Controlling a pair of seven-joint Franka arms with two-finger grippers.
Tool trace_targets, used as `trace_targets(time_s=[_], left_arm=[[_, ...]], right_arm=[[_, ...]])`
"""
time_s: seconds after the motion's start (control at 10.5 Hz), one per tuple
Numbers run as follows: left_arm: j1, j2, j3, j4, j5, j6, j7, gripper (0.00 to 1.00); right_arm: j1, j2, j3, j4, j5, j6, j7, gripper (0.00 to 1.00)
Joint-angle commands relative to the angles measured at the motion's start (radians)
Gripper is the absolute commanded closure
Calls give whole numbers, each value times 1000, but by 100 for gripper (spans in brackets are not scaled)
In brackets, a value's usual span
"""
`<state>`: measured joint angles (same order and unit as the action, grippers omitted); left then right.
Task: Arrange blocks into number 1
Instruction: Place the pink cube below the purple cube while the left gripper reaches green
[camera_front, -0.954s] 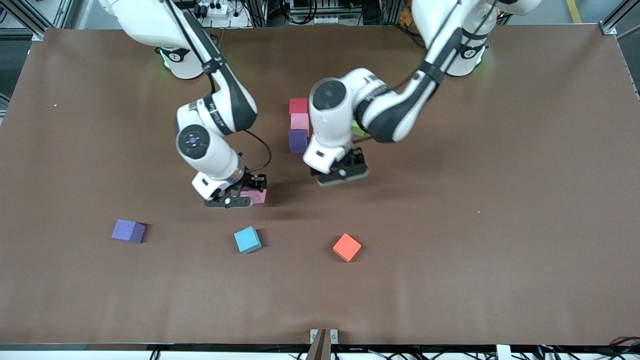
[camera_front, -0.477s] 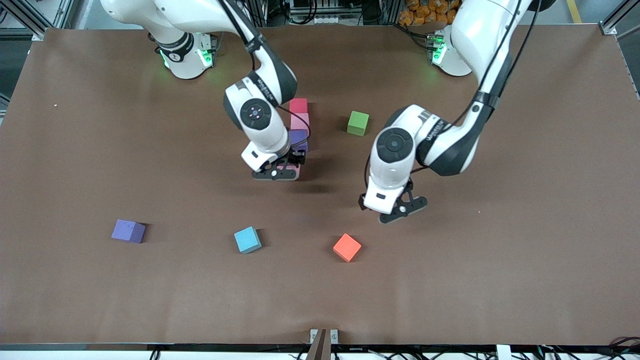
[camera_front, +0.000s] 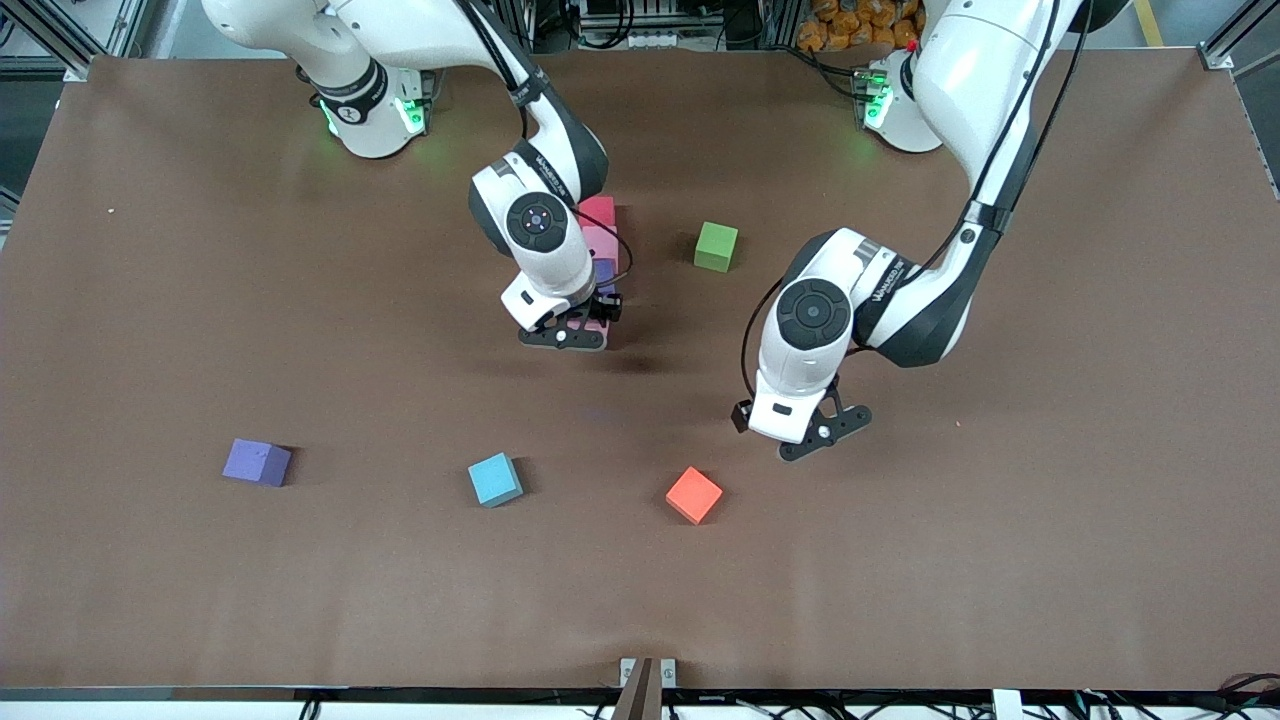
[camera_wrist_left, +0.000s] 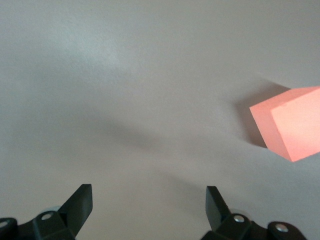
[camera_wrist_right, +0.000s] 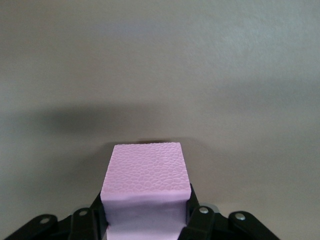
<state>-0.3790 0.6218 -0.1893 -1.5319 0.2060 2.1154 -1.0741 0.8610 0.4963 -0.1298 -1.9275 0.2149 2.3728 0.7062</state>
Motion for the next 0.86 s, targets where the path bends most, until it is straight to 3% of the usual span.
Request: trace_targets(time_s=[0.0,0.38,0.57,0.76], left_arm=[[-4,-4,-5,-7,-49,6,8,0],[-28,-83,-93,-202,-63,6,-232,0],[-20,-187,-102,-374,-69,62,-291,0],[0,-266,-101,-534,-73,210,-453,0]], right_arm=[[38,21,-5,-5,8,3,59,39],[62,21,-2,-7,8,-1,67,34],[70,19,-2,-7,6,0,65,0],[58,-14,-4,-8,3,-4,61,0]])
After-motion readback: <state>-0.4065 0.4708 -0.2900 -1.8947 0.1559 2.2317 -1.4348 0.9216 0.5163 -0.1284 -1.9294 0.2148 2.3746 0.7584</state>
